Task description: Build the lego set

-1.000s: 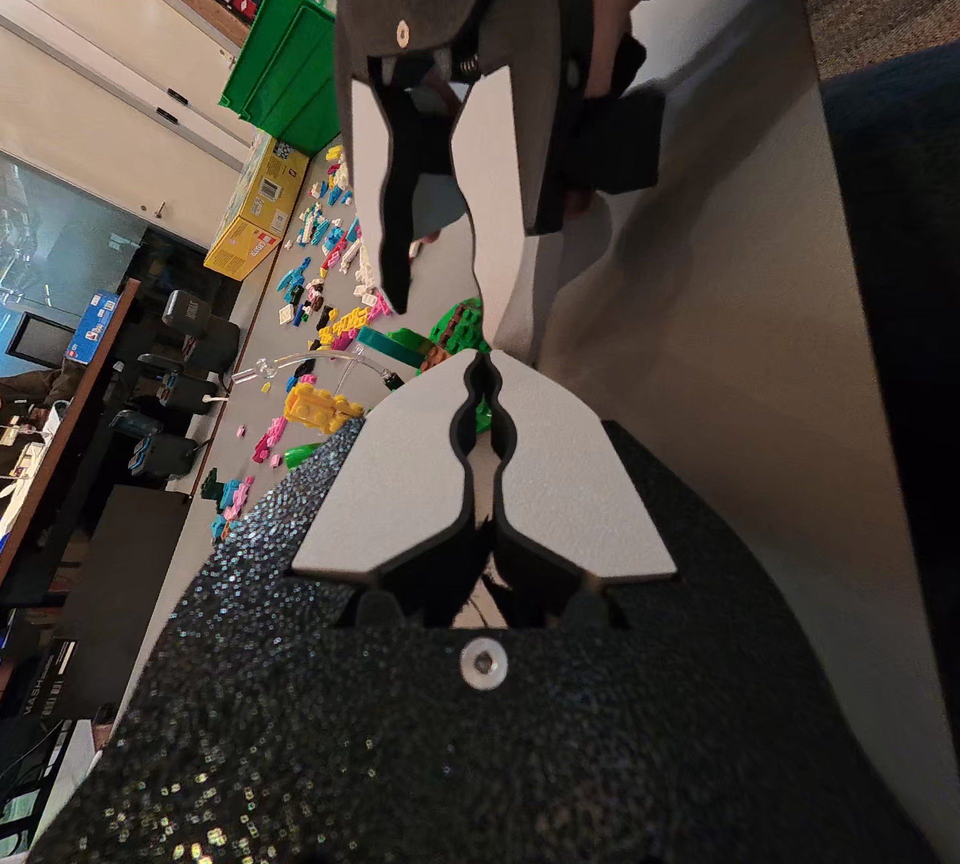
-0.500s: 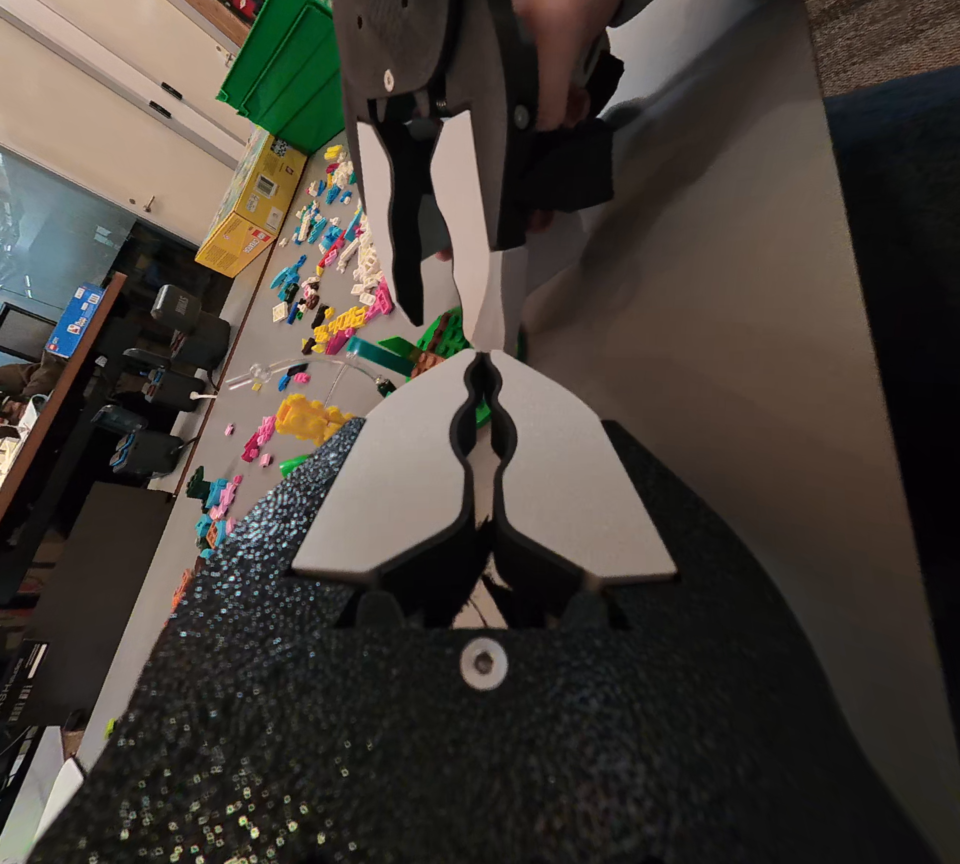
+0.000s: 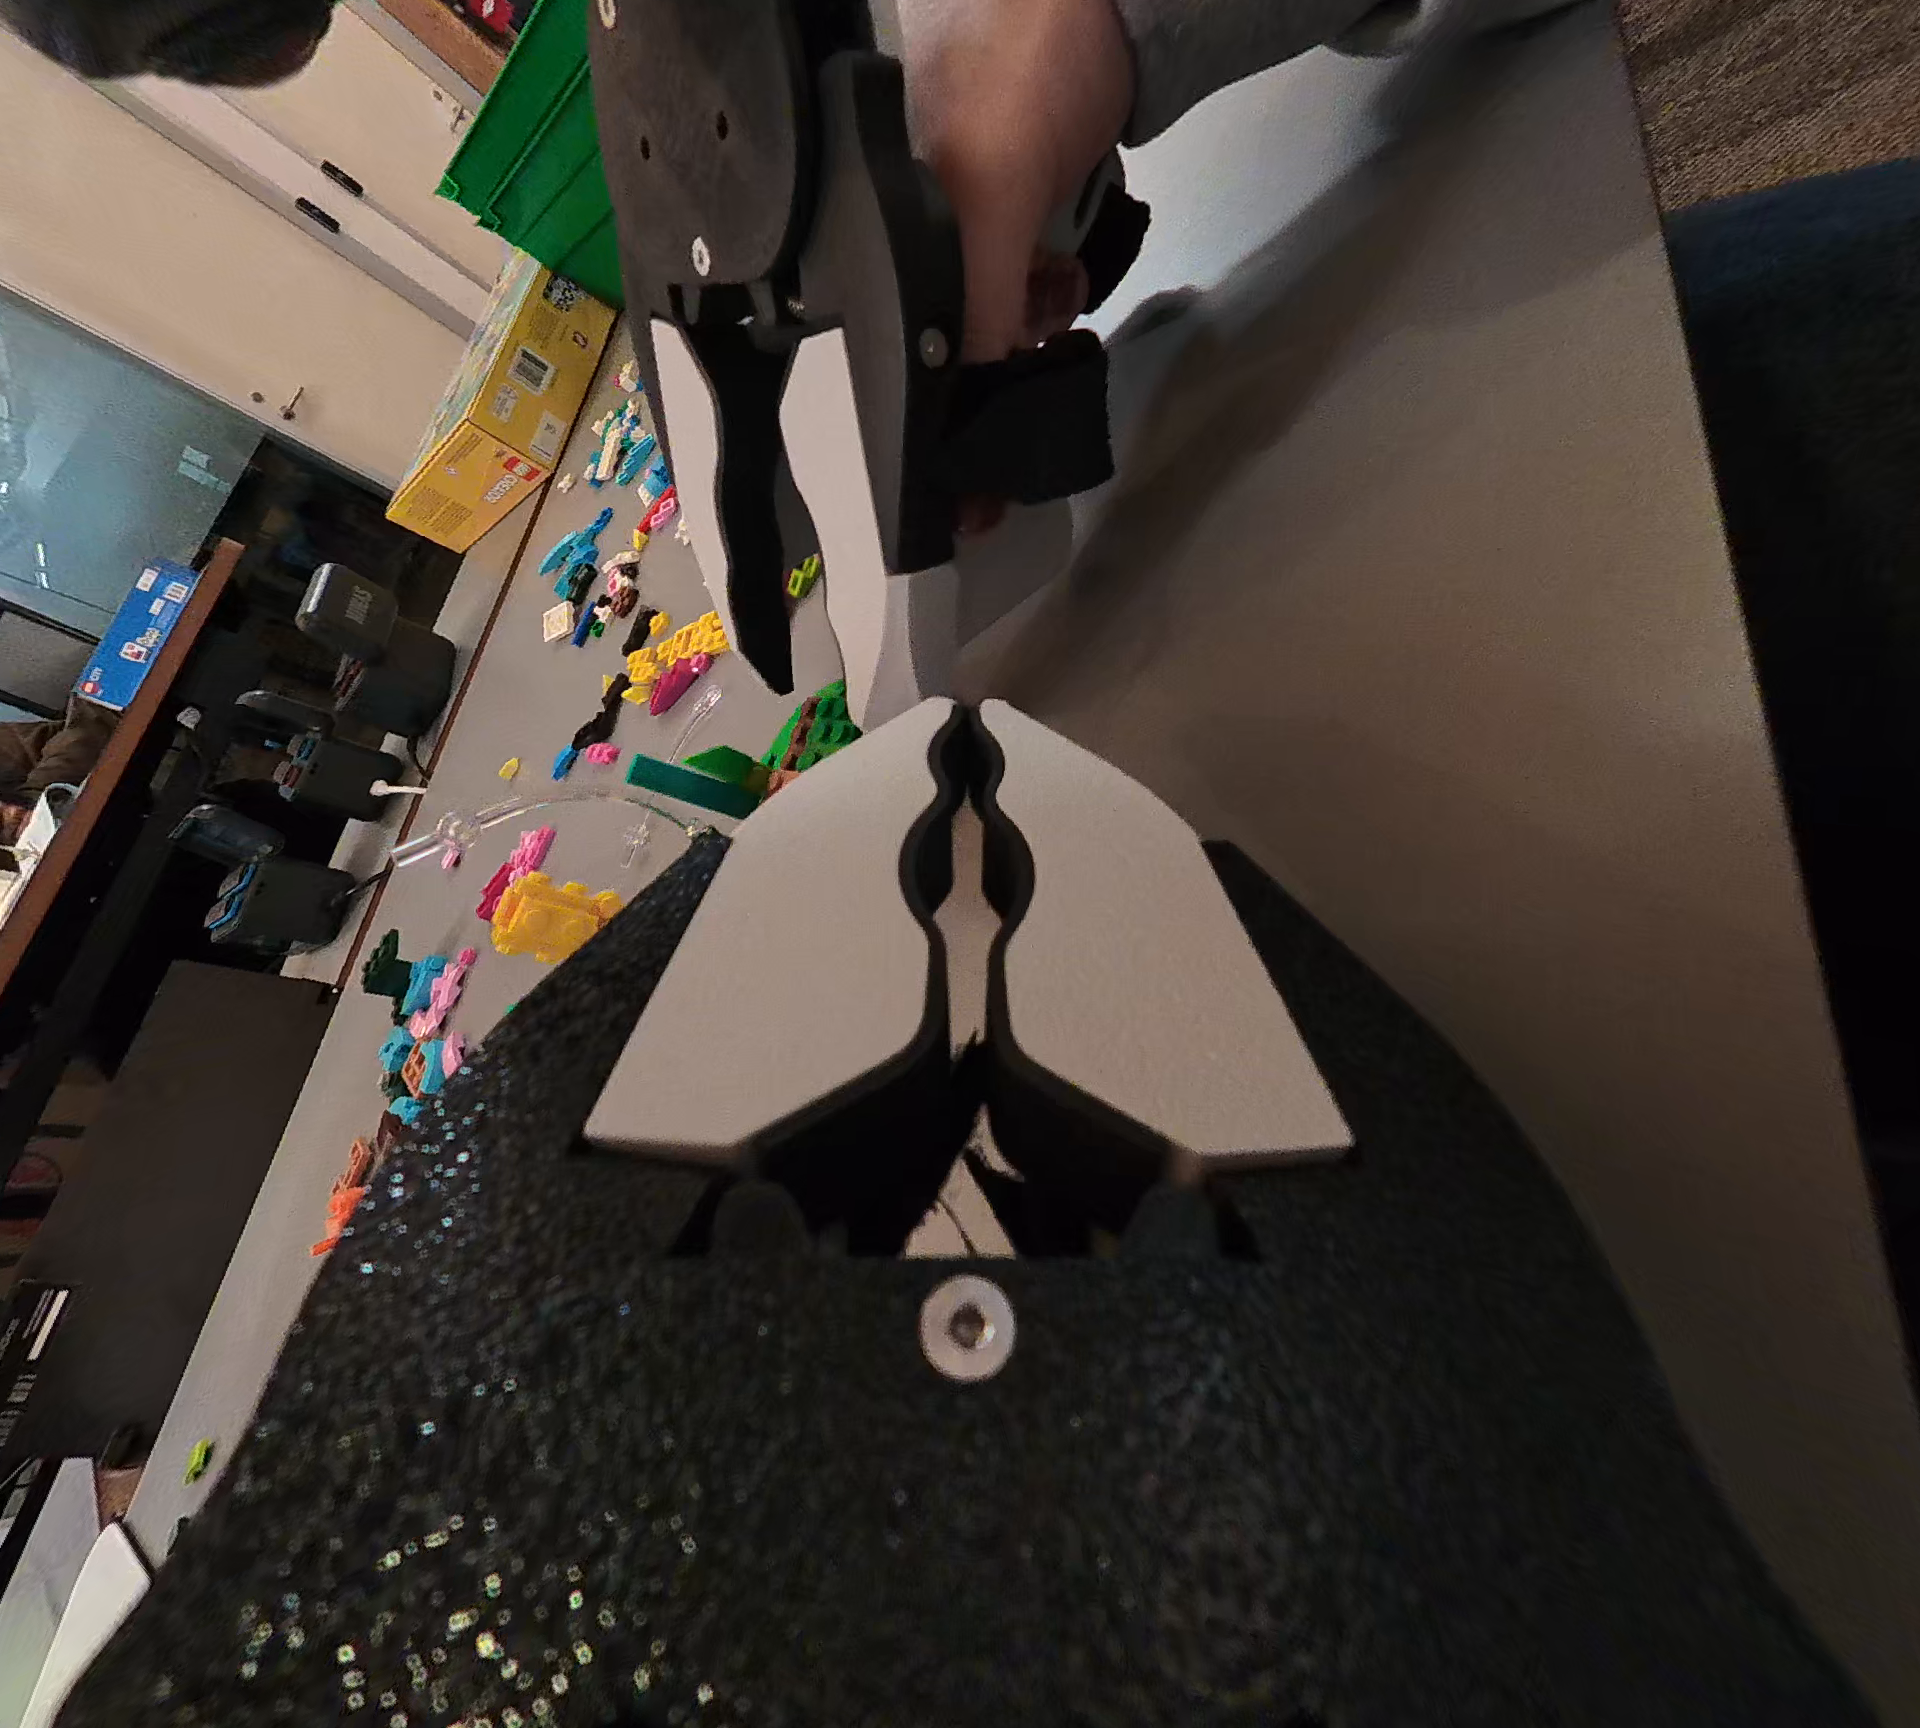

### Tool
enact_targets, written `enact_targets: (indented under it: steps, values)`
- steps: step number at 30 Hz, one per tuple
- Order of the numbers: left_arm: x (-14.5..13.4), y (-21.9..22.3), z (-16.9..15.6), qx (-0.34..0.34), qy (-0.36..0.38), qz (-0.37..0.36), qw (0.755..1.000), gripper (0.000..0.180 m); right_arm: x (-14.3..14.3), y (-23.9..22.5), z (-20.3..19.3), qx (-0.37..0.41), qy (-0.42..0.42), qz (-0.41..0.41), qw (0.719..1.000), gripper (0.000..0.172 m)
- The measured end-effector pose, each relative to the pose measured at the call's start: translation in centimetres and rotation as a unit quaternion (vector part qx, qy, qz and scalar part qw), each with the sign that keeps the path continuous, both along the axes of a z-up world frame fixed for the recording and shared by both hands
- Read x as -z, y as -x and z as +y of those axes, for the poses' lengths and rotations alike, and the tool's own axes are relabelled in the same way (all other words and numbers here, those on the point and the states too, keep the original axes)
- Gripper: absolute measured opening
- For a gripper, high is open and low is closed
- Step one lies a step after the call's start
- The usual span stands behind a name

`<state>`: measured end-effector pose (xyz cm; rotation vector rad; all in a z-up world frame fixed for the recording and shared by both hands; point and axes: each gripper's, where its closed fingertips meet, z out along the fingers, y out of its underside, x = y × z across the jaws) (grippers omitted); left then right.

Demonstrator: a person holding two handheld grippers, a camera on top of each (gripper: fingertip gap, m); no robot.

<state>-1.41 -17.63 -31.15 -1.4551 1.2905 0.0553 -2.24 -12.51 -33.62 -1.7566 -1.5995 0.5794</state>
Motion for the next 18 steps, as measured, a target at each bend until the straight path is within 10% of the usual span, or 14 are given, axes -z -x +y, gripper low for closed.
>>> enact_targets:
  steps: [18]
  values:
    - [-0.1, -0.4, -0.5, 0.007, 0.019, -0.024, 0.999, 0.0, -9.1, -4.1, 4.2, 0.157, -0.258, 0.29, 0.908, 0.0]
